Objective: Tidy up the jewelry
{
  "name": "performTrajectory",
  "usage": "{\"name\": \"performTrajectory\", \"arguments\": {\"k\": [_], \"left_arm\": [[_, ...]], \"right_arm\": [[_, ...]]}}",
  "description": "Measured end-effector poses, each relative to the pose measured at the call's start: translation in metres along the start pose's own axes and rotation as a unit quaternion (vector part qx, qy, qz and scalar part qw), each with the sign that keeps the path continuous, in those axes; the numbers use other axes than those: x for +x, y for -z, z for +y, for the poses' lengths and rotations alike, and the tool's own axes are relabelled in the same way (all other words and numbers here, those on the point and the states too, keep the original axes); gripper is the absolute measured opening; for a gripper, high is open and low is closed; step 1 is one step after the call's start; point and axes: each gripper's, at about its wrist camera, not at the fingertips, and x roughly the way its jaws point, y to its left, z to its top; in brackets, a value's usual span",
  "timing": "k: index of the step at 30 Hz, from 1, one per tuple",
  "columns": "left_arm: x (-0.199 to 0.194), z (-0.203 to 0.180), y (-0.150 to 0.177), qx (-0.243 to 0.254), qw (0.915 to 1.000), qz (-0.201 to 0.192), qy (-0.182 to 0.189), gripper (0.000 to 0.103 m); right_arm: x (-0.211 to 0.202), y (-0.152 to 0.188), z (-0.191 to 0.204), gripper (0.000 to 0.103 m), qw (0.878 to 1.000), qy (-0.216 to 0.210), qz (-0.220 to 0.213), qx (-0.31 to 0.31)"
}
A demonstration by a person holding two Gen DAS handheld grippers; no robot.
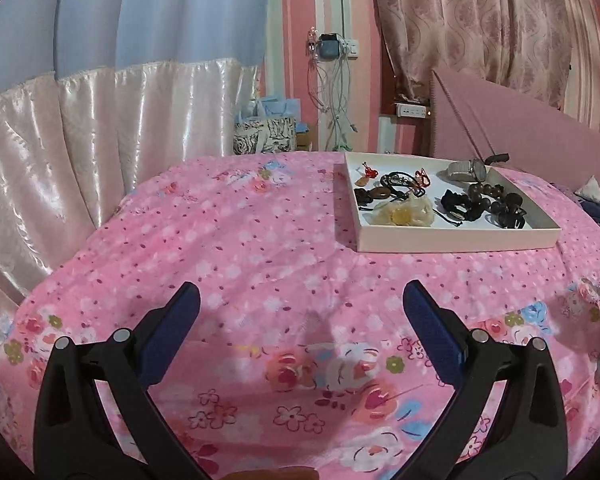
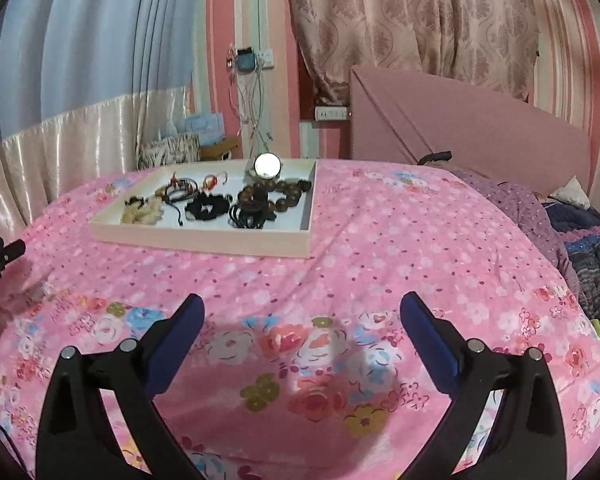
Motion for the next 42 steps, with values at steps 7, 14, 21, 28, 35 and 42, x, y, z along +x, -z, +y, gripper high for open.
{"name": "performTrajectory", "arguments": {"k": [7,14,21,28,35,42], "left_arm": [[-0.004,-0.003,0.002,0.005,0.9999,-0.014,-0.006,0.100],[-0.011,-0.007,0.002,0.017,0.9993,-0.030,-0.016,0.100],[-0.013,-0.005,0.002,0.010,0.9992,-0.034,-0.018,0.100],[-0.013,-0.004,0.002,0.008,0.9991,-0.036,-0.020,0.100],[-0.013,-0.004,0.002,0.009,0.9991,-0.037,-0.020,0.100],[-0.013,-0.004,0.002,0.009,0.9991,-0.037,-0.020,0.100]], "right_arm": [[0.000,0.001,-0.007,0.098,1.000,0.005,-0.001,0.017],[-0.006,0.001,-0.001,0.101,0.999,0.027,-0.015,0.005],[-0.006,0.001,-0.005,0.101,1.000,0.023,-0.010,0.015],[-0.005,0.000,-0.006,0.101,1.000,0.024,-0.010,0.013],[-0.005,0.001,-0.006,0.101,1.000,0.026,-0.010,0.012],[-0.005,0.001,-0.008,0.101,0.999,0.028,-0.009,0.013]]}}
